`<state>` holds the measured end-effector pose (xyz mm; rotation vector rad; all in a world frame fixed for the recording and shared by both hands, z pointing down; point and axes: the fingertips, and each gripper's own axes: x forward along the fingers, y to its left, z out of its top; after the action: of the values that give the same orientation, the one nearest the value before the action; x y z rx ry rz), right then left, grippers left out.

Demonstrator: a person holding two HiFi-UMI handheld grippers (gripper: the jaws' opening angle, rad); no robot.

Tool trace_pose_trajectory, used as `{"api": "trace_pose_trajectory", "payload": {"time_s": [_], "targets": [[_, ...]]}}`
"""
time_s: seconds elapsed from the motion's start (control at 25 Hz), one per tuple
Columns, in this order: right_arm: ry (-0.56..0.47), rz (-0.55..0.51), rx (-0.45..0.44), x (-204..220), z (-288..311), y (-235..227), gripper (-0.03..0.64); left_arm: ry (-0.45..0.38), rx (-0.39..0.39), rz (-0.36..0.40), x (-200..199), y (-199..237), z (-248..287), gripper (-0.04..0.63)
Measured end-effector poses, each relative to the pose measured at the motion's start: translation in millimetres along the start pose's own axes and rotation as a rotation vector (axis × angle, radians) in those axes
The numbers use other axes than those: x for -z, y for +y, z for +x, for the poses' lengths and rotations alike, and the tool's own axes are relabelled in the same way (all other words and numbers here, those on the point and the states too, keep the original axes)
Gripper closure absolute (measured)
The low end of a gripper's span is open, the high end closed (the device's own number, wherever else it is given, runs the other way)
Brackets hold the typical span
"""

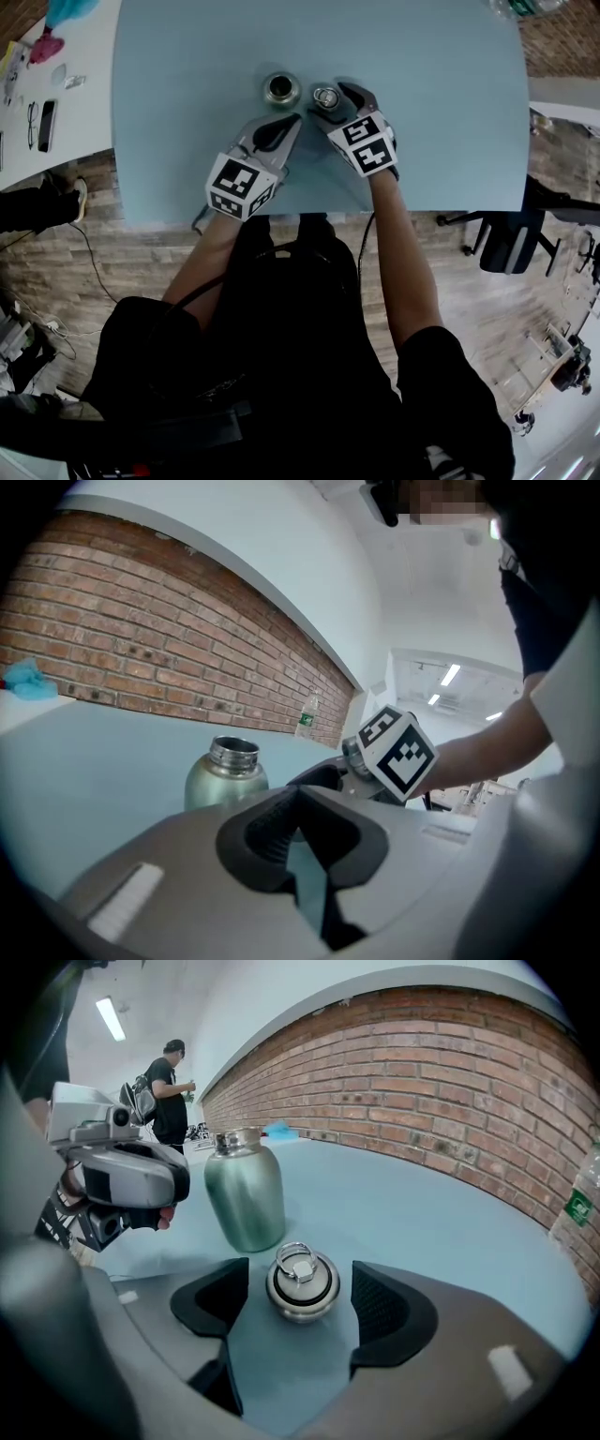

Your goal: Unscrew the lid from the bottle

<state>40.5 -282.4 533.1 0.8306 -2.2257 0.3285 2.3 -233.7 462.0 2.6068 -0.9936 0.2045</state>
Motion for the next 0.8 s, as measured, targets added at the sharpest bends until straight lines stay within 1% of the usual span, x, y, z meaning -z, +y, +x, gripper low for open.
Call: {"api": "trace_pose_trajectory", "payload": {"time_s": [0.28,0.36,0.44,0.64,0.72,0.8], "targets": [[-0.068,0.018,0.003,-10.6,-14.1,-0.1,0.281,0.007,0.008,0.019,-2.6,-5.4,-1.8,0.595],[-0.098,0.040,0.012,-13.8,-19.7,-0.9,0.296,0.008,0.010,0.023,-4.0,-6.3,-2.3,0.595],[-0.119,0.056,0.022,-14.7,-24.2,-2.3,0.324,0.008,0.010,0.029,-5.3,-7.3,-2.7,0.595],[-0.145,0.088,0.039,-12.2,-30.2,-3.8,0.424,0.008,0.005,0.040,-8.9,-9.3,-4.1,0.595],[-0.156,0.103,0.052,-11.0,-35.1,-5.1,0.458,0.002,0.003,0.030,-11.7,-11.5,-5.0,0.595],[-0.173,0.125,0.065,-10.6,-39.6,-6.4,0.505,-0.007,0.000,0.018,-15.1,-12.2,-7.2,0.595]]}}
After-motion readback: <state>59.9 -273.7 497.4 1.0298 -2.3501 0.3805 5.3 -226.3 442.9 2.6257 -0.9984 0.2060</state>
